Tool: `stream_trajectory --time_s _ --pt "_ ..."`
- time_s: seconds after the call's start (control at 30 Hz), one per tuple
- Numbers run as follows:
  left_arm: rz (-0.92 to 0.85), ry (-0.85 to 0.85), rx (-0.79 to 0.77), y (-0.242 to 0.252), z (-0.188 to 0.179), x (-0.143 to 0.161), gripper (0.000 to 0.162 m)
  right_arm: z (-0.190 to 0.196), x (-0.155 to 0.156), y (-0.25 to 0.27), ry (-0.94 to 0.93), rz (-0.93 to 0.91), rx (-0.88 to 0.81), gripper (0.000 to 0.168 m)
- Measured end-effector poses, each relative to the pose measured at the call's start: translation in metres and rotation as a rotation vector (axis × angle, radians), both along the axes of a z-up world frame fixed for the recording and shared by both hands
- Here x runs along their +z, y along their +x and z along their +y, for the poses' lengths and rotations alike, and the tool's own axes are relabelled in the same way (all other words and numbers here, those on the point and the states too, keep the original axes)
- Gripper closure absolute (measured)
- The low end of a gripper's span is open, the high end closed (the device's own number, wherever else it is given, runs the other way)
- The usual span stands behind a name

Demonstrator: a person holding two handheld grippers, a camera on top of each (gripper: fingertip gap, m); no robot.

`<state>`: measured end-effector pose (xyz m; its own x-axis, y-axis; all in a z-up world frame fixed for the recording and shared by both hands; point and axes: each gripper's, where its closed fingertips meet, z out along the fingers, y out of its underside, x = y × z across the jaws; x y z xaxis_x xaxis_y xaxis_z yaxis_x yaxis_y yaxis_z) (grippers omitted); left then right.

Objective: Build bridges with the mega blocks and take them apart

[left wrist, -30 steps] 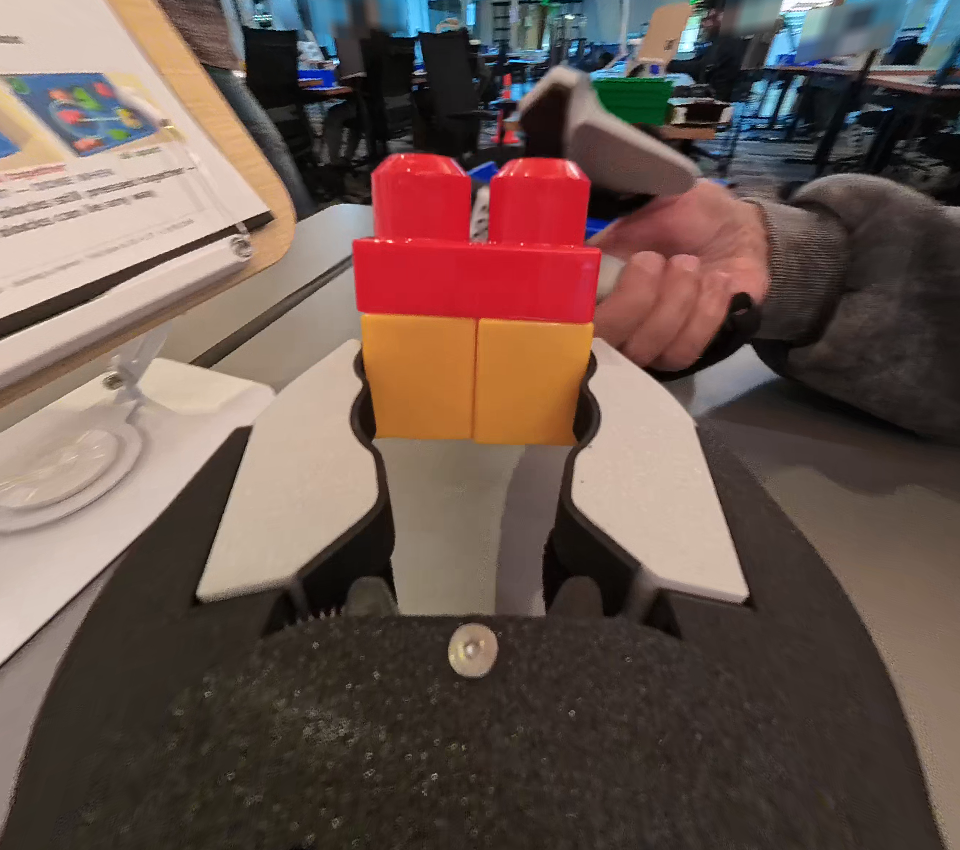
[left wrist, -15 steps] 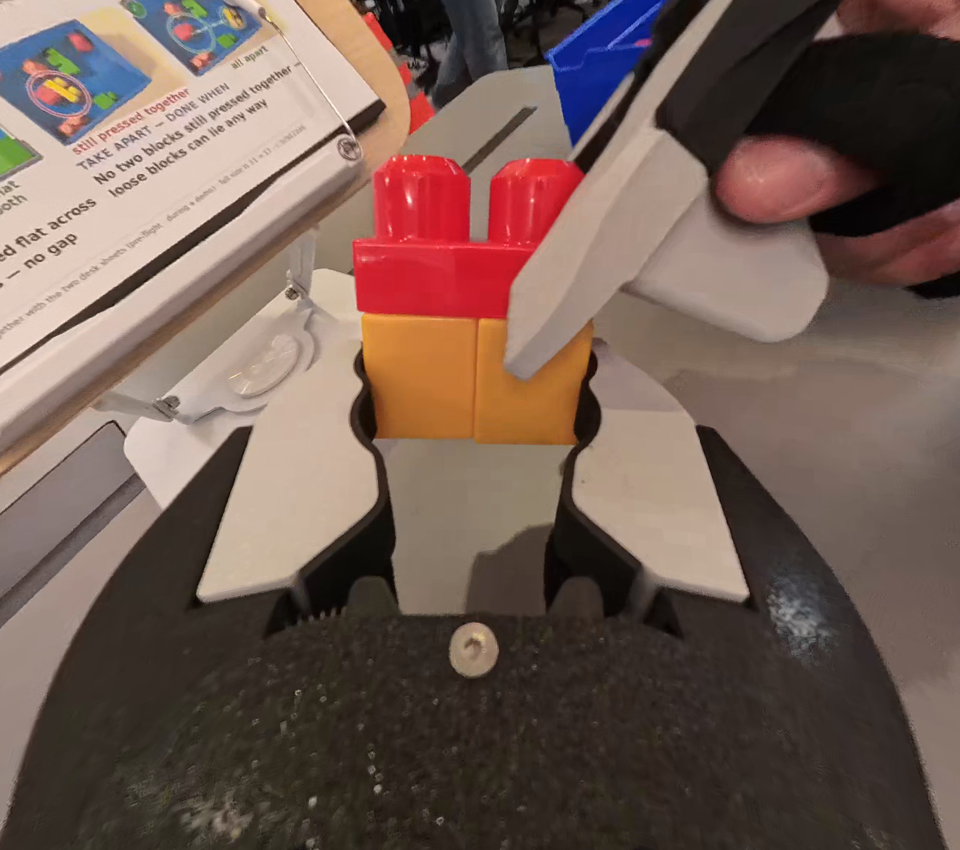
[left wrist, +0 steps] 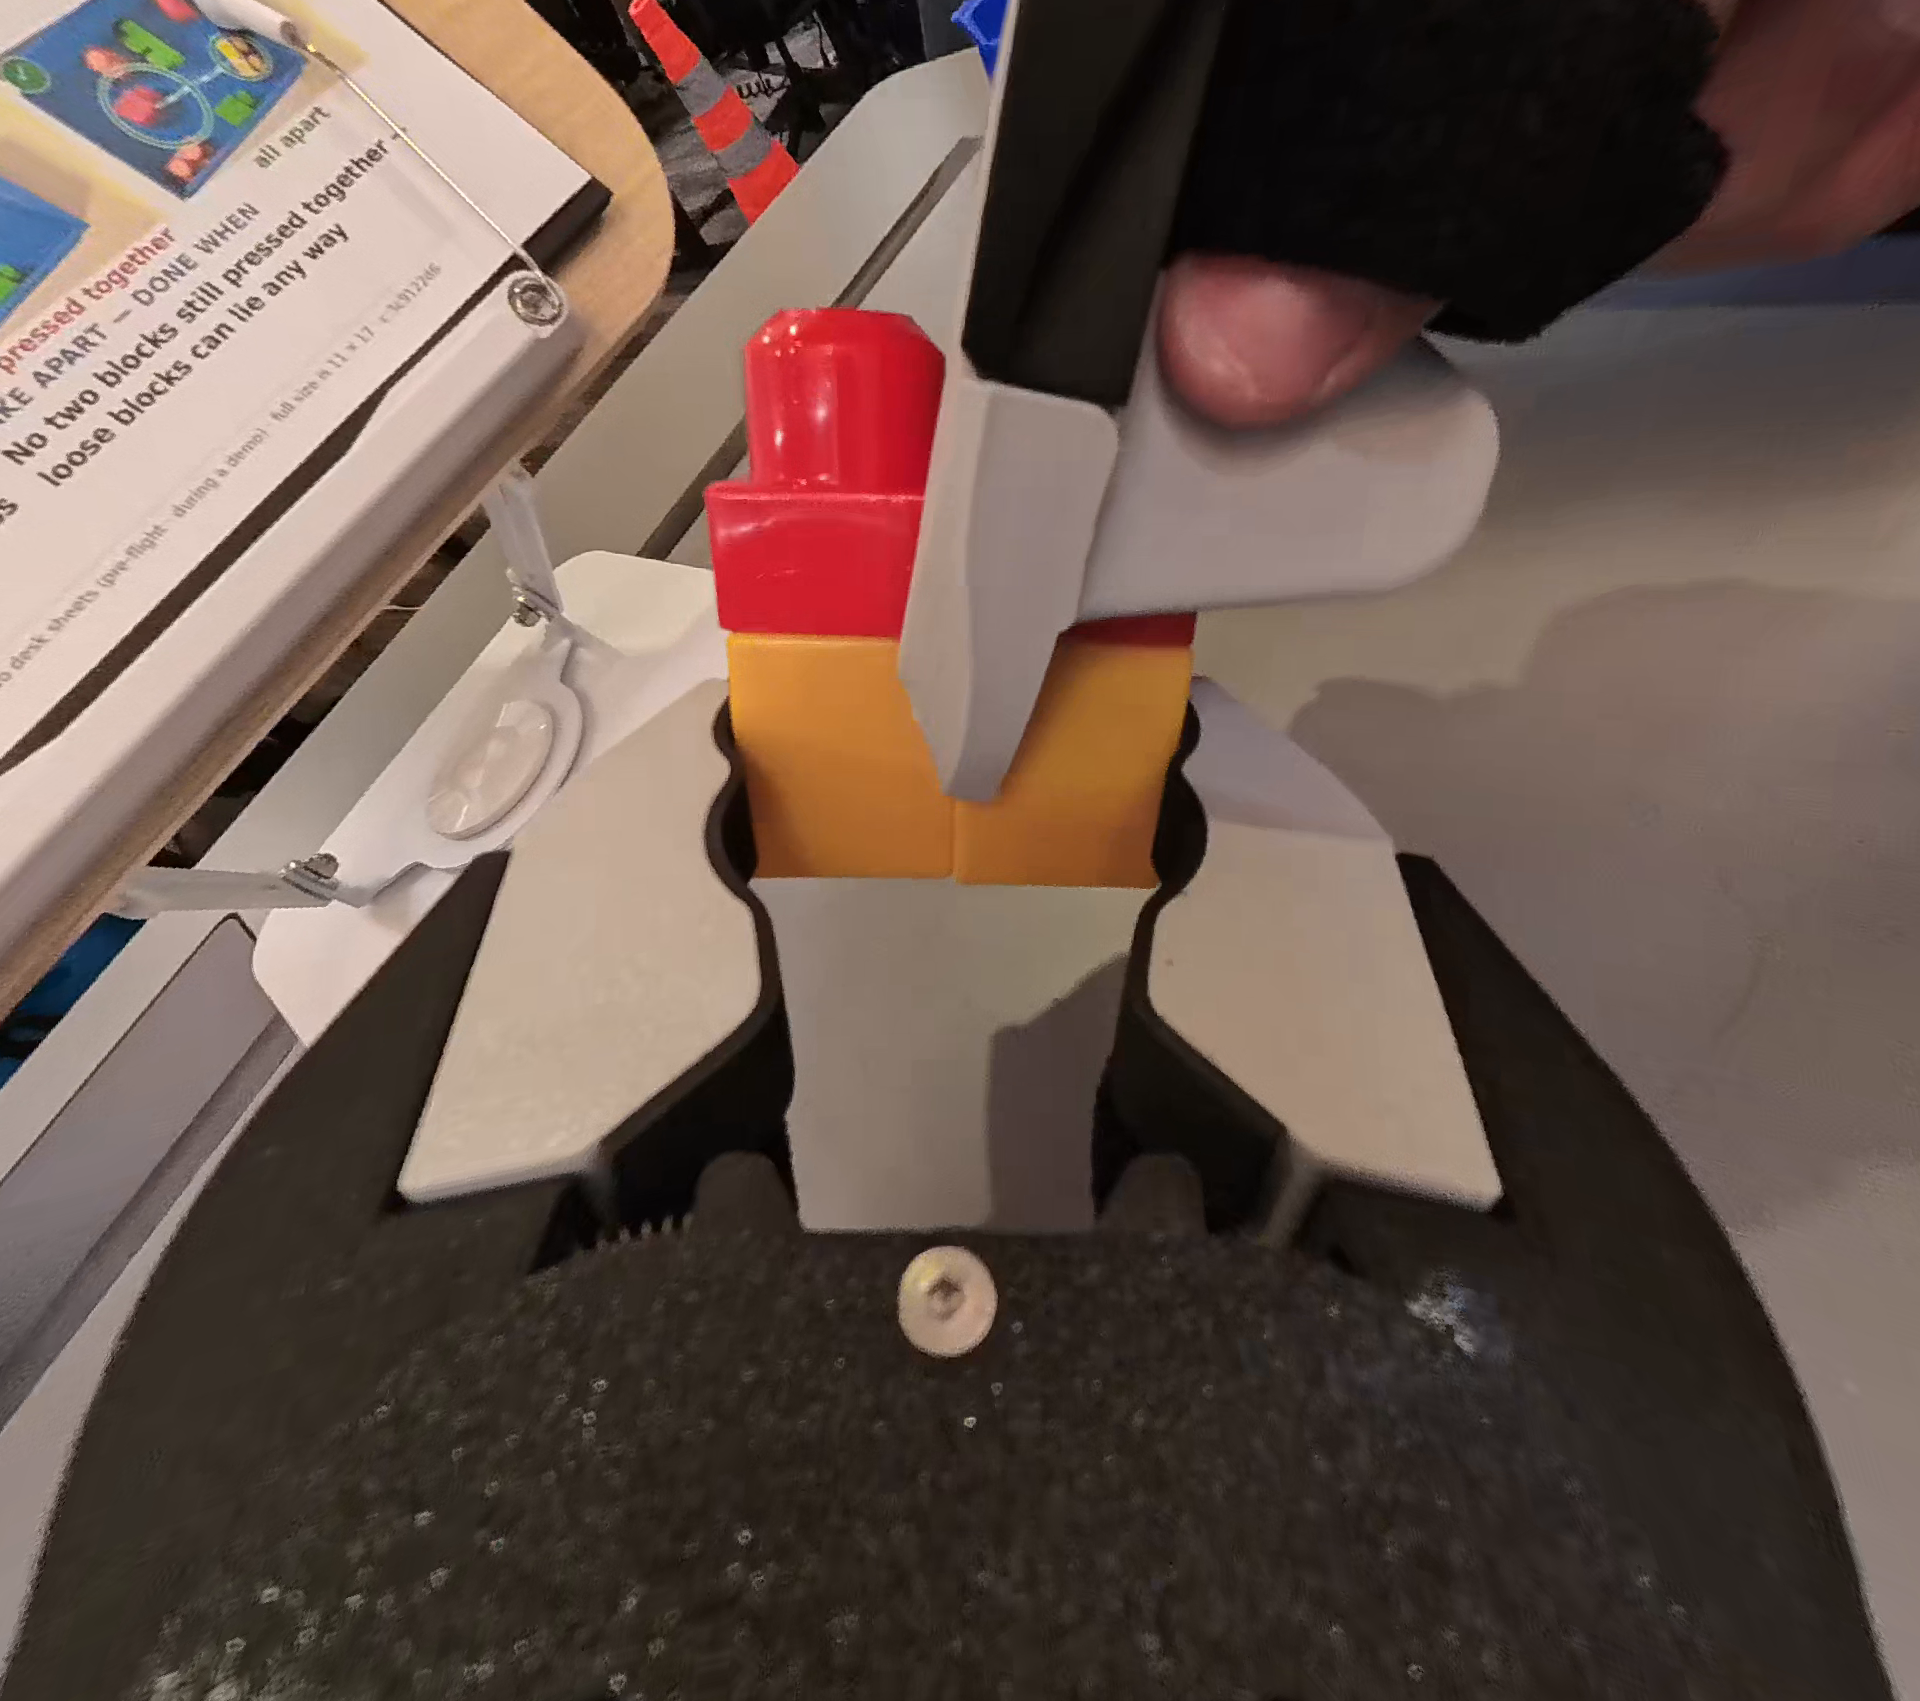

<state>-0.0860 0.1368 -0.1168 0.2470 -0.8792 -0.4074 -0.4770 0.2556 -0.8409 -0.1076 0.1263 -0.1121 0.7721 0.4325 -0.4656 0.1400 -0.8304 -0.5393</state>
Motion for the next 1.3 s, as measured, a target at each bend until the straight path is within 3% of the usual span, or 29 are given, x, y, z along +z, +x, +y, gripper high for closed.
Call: stream_trajectory --time_s 0.3,0.53,0.63,0.77,0.87,0.93,1.07,1.3 --pt "0.036 0.018 -0.033 0.002 -0.007 -0.006 0.087 -0.005 -0.005 0.005 0.026 -0.097 0.068 0.129" --pt "-0.061 -0.027 0.027 -0.003 -0.003 0.005 0.088 0.005 0.011 0.021 0.065 -0.08 -0.001 0.13" --pt "-0.118 -0.134 0.042 -0.01 -0.001 0.006 0.09 0.003 0.041 0.045 0.111 -0.039 -0.056 0.131" --pt "-0.179 -0.255 0.105 -0.018 0.01 0.006 0.095 -0.015 0.107 0.103 0.247 -0.111 -0.154 0.13" --pt "-0.211 -0.335 0.113 -0.018 0.014 0.004 0.095 -0.032 0.146 0.16 0.323 -0.272 -0.191 0.131" --pt "-0.226 -0.362 0.114 -0.018 0.015 0.004 0.096 -0.039 0.156 0.205 0.317 -0.429 -0.202 0.131" --pt "-0.229 -0.355 0.112 -0.018 0.013 0.005 0.097 -0.048 0.137 0.287 0.203 -0.691 -0.086 0.13" --pt "-0.182 -0.341 0.108 -0.013 0.011 -0.006 0.097 -0.058 0.039 0.363 0.012 -0.907 0.311 0.13"
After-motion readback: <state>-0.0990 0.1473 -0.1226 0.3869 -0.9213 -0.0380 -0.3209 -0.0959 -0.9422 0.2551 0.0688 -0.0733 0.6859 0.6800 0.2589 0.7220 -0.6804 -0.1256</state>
